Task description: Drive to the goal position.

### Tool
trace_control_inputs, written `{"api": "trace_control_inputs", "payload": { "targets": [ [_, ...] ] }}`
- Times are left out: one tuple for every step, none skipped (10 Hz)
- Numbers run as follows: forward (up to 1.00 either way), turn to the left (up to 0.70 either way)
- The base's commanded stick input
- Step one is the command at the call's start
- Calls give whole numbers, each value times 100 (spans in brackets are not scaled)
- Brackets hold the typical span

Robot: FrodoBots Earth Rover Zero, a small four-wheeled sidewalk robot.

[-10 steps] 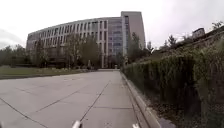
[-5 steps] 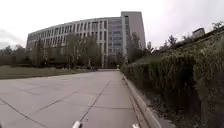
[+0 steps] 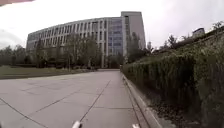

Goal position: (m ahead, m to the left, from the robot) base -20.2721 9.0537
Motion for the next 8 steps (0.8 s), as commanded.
{"api": "trace_control_inputs", "payload": {
  "targets": [
    [7, 0],
    [7, 0],
    [7, 0],
    [7, 0],
    [7, 0],
    [7, 0],
    [7, 0],
    [6, 0]
  ]
}}
